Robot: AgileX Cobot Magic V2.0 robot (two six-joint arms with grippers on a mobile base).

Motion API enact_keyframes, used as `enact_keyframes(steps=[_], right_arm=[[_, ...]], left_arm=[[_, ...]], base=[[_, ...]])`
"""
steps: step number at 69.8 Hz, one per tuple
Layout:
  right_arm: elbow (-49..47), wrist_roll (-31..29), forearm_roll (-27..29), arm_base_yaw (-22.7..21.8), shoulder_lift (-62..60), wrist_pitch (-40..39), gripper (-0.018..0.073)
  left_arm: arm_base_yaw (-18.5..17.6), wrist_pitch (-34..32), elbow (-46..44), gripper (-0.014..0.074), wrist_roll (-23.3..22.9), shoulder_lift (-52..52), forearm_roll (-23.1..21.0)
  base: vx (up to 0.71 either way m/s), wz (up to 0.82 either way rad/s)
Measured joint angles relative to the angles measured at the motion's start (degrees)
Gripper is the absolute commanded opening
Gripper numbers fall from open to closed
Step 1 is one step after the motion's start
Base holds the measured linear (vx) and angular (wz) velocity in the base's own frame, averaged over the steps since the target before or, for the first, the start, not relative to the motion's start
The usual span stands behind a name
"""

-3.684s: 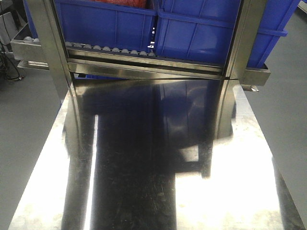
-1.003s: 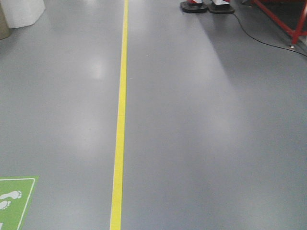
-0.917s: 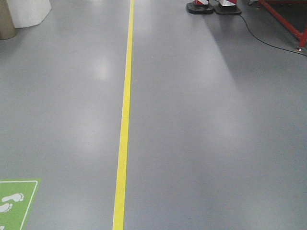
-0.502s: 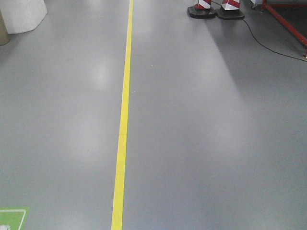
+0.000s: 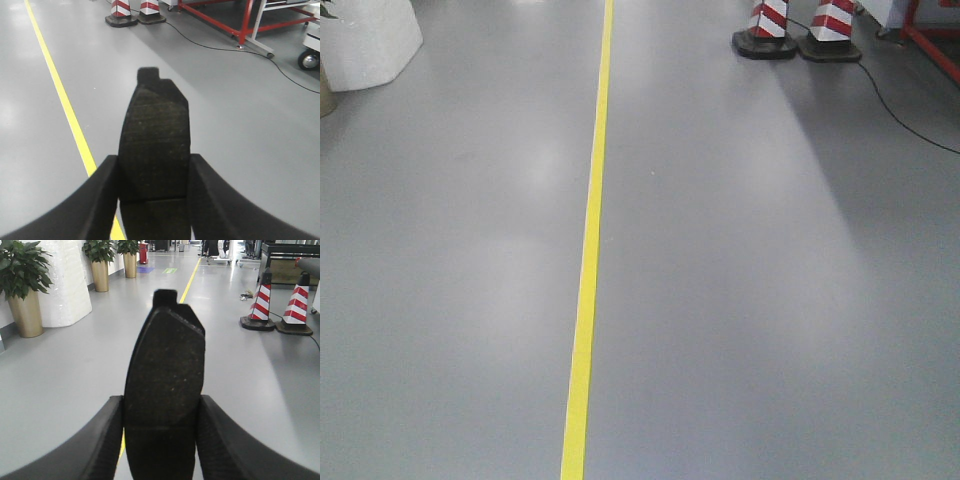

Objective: Move and align brake pads A on conveyor
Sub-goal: 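Drive along the yellow floor line past the striped cones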

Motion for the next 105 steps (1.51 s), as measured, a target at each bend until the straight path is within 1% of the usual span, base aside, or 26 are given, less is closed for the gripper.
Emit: enact_keyframes(steps=[36, 105], right_arm=[[0.0, 0.0, 0.0, 0.0, 0.0, 0.1, -0.0002], [0.0, 0.0, 0.0, 0.0, 0.0, 0.0, -0.0002]], left_arm=[[0.0, 0.1, 0.0, -0.0006, 0.0, 0.0, 0.0], [0.0, 0.1, 0.0, -0.0006, 0.0, 0.0, 0.0]], base=[[0.72, 0.08], [0.78, -0.08]])
